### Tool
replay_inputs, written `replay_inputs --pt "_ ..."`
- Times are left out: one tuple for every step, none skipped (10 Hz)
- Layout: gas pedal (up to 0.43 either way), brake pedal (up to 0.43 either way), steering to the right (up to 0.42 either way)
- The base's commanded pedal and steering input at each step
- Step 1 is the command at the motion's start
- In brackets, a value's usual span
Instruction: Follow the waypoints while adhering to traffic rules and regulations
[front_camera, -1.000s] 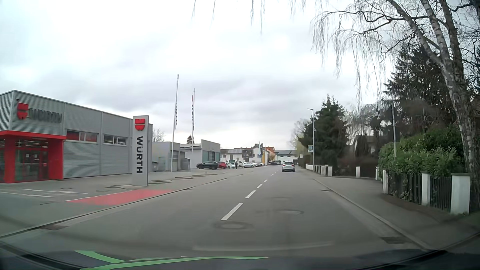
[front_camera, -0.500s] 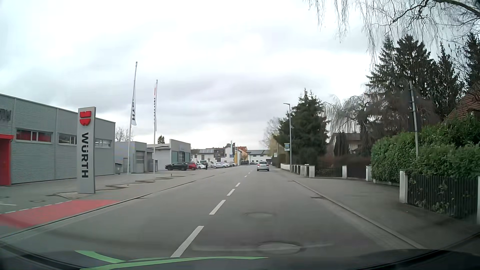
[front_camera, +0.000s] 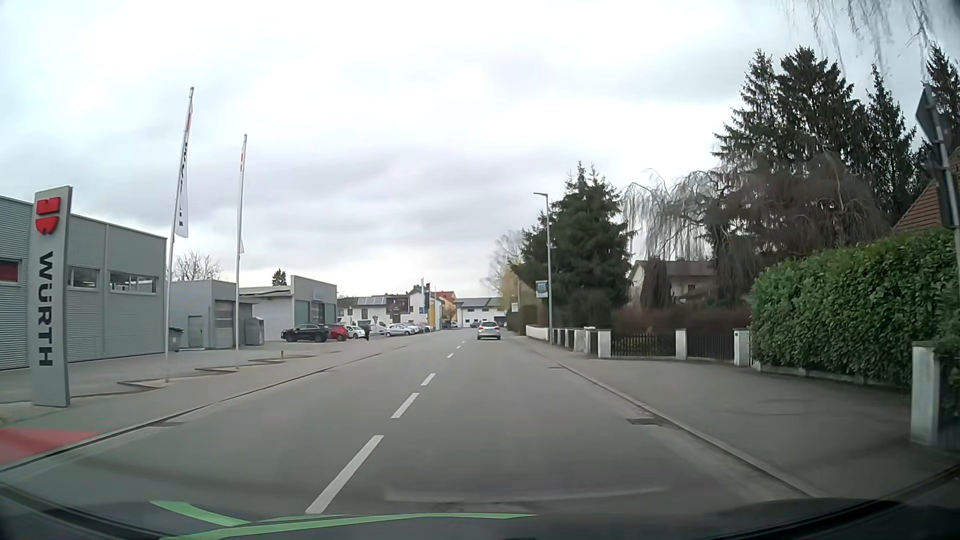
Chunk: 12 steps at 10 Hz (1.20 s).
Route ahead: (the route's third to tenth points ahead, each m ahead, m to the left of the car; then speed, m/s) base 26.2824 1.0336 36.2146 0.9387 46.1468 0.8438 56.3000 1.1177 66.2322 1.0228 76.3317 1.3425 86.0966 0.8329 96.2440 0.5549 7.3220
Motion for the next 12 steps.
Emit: replay_inputs --pt "0.130 0.000 0.020" --pt "0.130 0.000 0.017" --pt "0.130 0.000 0.016" --pt "0.130 0.000 0.009" --pt "0.130 0.000 0.006" --pt "0.130 0.000 0.006" --pt "0.130 0.000 0.004" --pt "0.130 0.000 0.003" --pt "0.130 0.000 0.003" --pt "0.130 0.000 0.003" --pt "0.130 0.000 0.002" --pt "0.130 0.000 0.001"
